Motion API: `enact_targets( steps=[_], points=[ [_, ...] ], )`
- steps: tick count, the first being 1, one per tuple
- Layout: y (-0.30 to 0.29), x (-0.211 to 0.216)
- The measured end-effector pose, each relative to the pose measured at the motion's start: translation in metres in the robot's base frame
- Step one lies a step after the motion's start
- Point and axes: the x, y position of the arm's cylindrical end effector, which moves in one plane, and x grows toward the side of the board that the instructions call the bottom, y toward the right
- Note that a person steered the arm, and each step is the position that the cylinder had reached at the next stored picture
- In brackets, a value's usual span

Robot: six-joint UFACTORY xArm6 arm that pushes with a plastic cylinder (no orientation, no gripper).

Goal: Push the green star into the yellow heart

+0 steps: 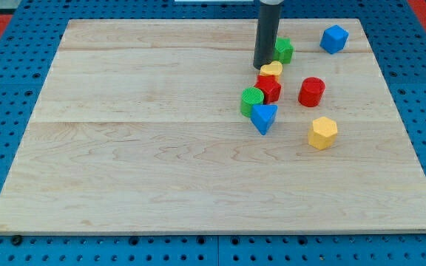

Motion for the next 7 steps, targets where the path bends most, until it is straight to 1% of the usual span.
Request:
enact_targets(
  steps=[1,2,3,4,5,6,7],
  points=[
    [-0.008,-0.002],
    [-0.036,-0.028],
    [-0.051,-0.063],
    [-0.033,-0.106],
    [0.019,-0.125],
    [0.039,-0.100],
    [0.039,-0.064]
  ],
)
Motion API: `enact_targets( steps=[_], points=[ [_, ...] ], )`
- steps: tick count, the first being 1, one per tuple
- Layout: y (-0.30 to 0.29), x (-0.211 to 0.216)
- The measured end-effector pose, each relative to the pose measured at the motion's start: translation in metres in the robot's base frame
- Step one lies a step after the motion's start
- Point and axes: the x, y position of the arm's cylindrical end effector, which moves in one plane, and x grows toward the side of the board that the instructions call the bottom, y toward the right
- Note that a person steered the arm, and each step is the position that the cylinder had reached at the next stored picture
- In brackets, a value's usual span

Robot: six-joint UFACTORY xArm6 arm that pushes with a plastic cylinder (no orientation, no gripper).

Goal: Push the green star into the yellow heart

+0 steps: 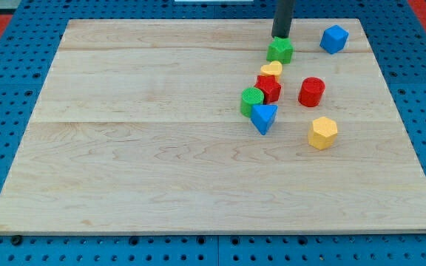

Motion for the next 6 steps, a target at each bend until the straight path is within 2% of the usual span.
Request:
enact_targets(
  steps=[1,4,5,6],
  points=[
    [0.000,0.026],
    [0.021,0.031],
    [0.014,0.031],
    [-0.033,0.031]
  ],
)
